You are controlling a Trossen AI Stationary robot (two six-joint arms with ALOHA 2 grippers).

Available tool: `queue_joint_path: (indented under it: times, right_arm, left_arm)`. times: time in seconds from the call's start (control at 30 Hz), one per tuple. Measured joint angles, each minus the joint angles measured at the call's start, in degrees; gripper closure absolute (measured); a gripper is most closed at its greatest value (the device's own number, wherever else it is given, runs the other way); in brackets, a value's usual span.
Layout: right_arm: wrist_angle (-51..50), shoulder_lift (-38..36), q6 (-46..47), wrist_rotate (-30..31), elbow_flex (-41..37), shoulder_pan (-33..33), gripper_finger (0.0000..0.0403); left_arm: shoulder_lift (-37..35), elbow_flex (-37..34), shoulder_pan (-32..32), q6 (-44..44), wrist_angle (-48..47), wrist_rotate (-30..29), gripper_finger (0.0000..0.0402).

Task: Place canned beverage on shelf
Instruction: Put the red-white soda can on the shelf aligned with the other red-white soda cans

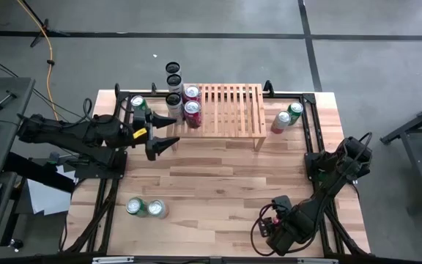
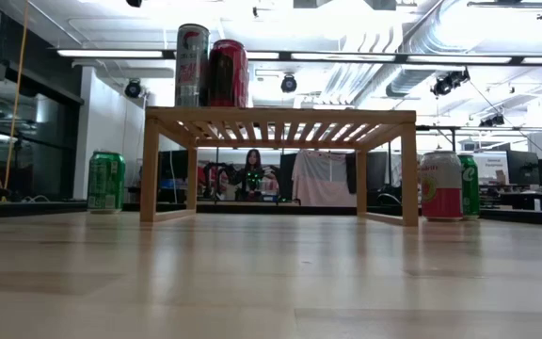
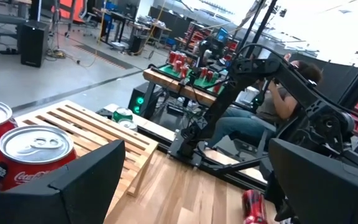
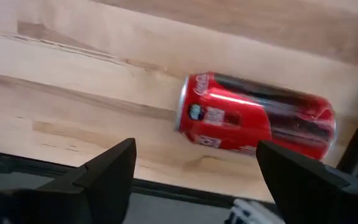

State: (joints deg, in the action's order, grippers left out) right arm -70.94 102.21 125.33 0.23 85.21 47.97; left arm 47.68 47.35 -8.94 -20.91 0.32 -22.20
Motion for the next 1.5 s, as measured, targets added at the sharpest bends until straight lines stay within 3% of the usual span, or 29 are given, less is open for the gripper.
queue_joint_path:
  times: [0.17, 0.33, 0.47, 0.6, 0.77, 0.93, 1.17, 1.5]
  right_arm:
    - [-2.54, -0.96, -11.67, 0.20, 0.00, -0.49, 0.0086]
    - [-3.75, -2.91, -35.52, -0.49, 0.11, -0.47, 0.0086]
    - [-5.32, -2.26, -55.02, -5.00, 0.11, -0.01, 0.0086]
    - [-5.38, -1.31, -68.38, -5.44, -1.45, 1.32, 0.0086]
    - [-1.21, -4.34, -70.03, -8.86, -12.35, 2.37, 0.0086]
    - [6.08, -11.45, -68.41, -6.42, -21.64, 1.83, 0.0086]
    - [10.48, -14.20, -77.63, -3.28, -29.45, 0.89, 0.0086]
    - [16.10, -14.45, -79.20, -1.48, -37.40, -2.31, 0.0086]
  left_arm:
    - [0.00, 0.00, 1.23, 0.03, 0.66, 0.09, 0.0016]
    - [0.00, 0.00, 3.13, 0.00, 1.38, 2.69, 0.0016]
    - [0.00, 0.00, 3.73, -0.02, 1.38, 3.95, 0.0016]
    - [0.00, 0.00, 3.74, -0.04, 1.34, 3.96, 0.0016]
    - [0.00, 0.00, 3.73, -0.19, 1.33, 3.98, 0.0016]
    - [0.00, 0.00, 3.73, -1.55, 1.33, 3.76, 0.0016]
    - [0.00, 0.00, 3.73, -1.59, 1.31, 3.01, 0.0016]
    - [0.00, 0.00, 3.73, -2.55, 1.23, 0.78, 0.0016]
